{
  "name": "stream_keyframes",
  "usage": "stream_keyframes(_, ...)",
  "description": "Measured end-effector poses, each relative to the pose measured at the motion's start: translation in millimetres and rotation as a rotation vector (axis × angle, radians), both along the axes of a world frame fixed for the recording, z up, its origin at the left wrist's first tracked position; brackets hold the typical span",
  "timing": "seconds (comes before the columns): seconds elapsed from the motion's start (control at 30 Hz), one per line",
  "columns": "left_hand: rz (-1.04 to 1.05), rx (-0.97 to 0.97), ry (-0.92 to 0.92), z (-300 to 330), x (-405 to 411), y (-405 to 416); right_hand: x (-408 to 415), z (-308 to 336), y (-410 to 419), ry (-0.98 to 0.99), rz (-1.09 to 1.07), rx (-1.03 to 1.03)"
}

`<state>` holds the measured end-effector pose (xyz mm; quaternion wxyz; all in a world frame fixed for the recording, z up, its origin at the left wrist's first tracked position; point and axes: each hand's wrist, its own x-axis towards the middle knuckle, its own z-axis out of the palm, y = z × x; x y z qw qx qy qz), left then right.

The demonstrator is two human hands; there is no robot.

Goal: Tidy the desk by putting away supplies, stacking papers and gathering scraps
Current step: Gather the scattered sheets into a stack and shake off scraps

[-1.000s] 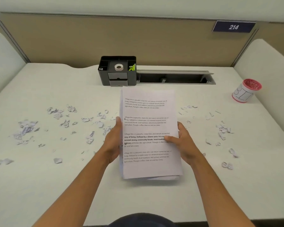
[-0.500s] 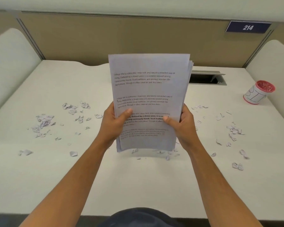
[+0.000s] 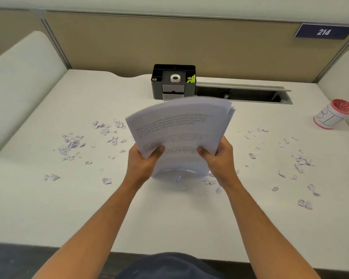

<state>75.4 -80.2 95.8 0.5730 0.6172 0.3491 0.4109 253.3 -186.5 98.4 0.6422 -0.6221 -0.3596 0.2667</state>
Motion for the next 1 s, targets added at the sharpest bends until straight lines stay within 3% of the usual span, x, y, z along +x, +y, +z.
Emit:
stream_keyframes(0.4,-0.011,-0.069,-0.038,-6,4,12,-5,-12,7,0.044,-0.046,-0.016)
stream_keyframes(0.63,-0.075,-0.063,0.058,1,7,19,0,-18,14,0.036,-0.044,-0.084)
stream_keyframes(0.83,-0.017,-0.056,-0.072,17,8,25,13,-10,14,0.038,-0.006,-0.025)
stream_keyframes(1.0,0.056,-0.132,-0.290,32,9,31,23,-29,0,0.189,-0.163,-0.009)
